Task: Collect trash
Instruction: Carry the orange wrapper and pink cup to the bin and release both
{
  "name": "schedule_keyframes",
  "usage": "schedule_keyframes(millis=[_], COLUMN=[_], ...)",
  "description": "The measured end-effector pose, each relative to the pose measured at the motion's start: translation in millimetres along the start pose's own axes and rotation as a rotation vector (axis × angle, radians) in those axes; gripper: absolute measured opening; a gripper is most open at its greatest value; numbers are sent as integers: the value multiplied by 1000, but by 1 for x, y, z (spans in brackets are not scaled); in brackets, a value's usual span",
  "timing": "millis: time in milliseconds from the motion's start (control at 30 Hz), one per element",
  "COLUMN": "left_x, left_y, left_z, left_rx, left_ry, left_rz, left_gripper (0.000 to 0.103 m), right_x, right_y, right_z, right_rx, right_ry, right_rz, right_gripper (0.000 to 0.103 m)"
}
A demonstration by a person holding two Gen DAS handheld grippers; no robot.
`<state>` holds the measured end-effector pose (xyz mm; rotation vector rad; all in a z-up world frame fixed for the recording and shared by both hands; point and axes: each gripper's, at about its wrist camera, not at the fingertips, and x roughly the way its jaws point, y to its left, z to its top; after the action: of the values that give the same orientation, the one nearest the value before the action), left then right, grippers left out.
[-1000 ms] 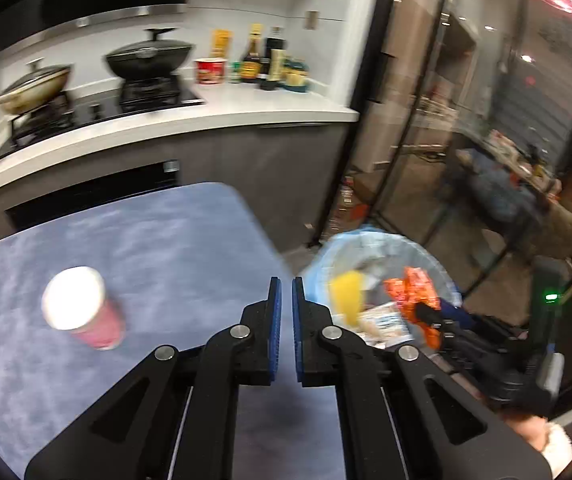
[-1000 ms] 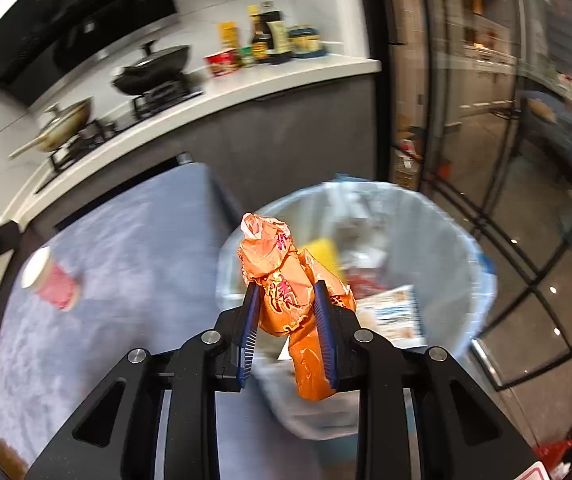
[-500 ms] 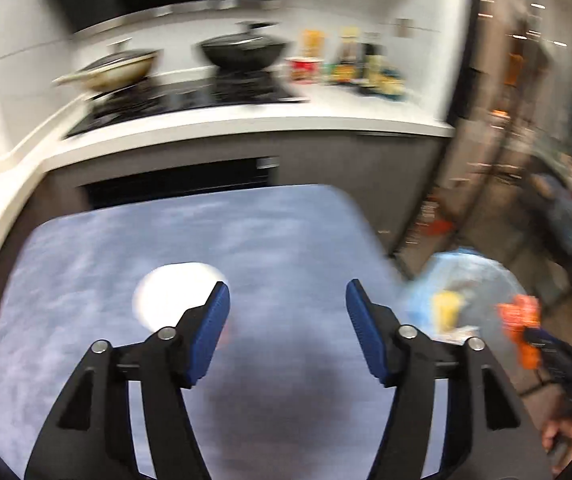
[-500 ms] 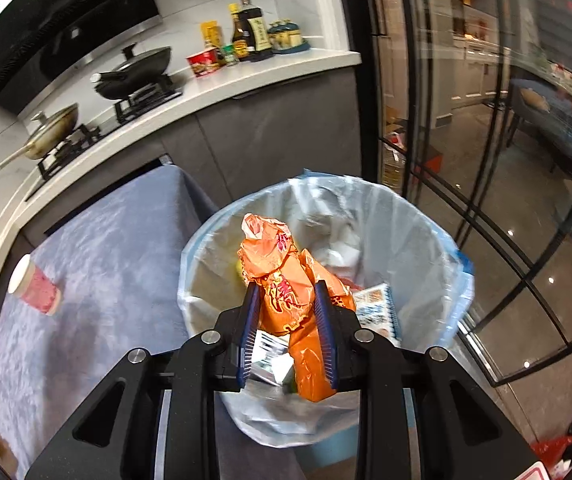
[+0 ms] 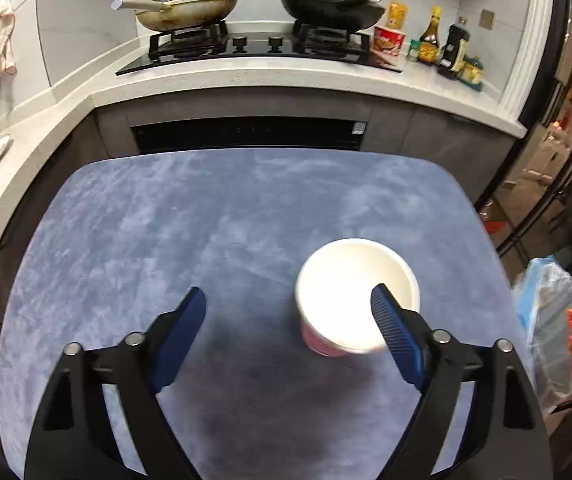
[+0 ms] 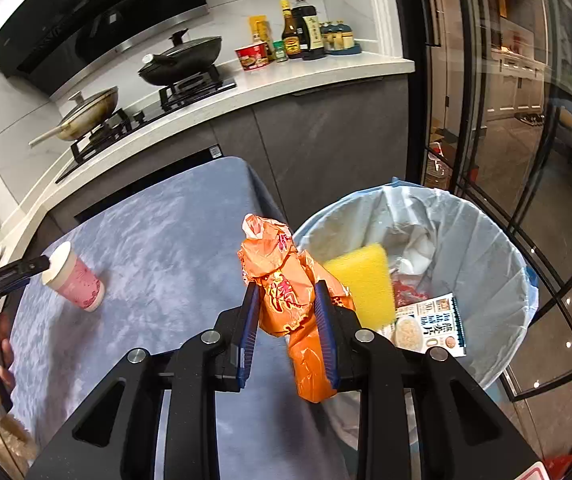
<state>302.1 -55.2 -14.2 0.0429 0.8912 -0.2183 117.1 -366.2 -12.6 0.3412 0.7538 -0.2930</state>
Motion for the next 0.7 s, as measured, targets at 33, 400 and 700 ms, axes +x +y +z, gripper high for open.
schedule_keyframes(millis=[33,400,700], left_x=[6,-22,-80], left_y=[1,-11,-114], left_z=[0,-1,-4], left_rx=[5,38,207], left_ry=[17,-33,-94], left_rz=[-2,-84,-286], left_gripper=[49,5,5], right_x=[0,1,-9], right_y=[2,16,-25], right_z=[-1,-7,-8], right_rx=[-2,-20,32], right_ry=[2,14,-5], right_rz=[2,6,-53], right_gripper=[27,27,27])
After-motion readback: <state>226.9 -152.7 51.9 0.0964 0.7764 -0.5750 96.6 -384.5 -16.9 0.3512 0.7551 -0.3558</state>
